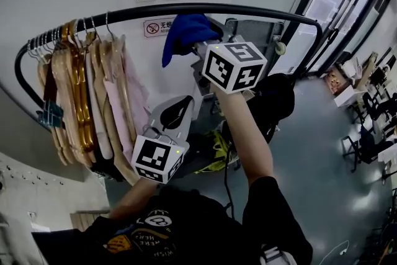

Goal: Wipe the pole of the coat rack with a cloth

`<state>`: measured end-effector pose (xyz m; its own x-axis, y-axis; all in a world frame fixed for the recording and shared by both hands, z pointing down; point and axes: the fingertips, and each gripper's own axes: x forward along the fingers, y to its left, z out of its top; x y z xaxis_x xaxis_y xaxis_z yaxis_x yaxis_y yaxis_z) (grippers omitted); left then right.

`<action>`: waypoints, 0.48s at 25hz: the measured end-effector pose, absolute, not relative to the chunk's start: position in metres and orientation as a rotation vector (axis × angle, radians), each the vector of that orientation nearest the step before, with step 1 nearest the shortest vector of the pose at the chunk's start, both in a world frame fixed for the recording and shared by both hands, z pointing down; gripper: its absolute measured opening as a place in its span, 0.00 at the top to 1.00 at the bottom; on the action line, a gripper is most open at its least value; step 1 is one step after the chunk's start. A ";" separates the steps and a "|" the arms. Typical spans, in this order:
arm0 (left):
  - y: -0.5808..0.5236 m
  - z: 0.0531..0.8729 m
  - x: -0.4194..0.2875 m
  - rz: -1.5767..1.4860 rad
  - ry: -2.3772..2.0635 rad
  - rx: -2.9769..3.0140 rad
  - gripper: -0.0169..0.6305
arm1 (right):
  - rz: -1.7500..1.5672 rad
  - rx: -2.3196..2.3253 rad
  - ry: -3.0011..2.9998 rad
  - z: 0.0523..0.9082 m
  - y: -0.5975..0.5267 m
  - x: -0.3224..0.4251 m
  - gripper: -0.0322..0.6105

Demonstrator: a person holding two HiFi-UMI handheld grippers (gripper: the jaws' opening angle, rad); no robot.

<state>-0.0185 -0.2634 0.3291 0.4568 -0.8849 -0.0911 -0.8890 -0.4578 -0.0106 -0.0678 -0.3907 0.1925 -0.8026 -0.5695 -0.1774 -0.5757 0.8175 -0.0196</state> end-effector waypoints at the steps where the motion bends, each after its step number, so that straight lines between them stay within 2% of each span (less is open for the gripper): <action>1: -0.262 0.329 -0.020 0.122 1.599 -2.644 0.98 | 0.032 -0.833 2.851 0.192 -0.383 -0.086 0.86; 7: -0.258 0.326 -0.017 0.154 1.551 -2.689 0.98 | -0.068 -0.678 2.901 0.193 -0.359 -0.132 0.86; 12: -0.262 0.328 -0.009 0.153 1.512 -2.717 0.98 | -0.062 -0.790 2.859 0.192 -0.372 -0.084 0.86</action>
<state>-0.0091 -0.2616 0.3283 0.5236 -0.8461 -0.0997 -0.8489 -0.5281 0.0229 -0.0840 -0.3716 0.1918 -0.8440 -0.5131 -0.1563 -0.5059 0.8583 -0.0861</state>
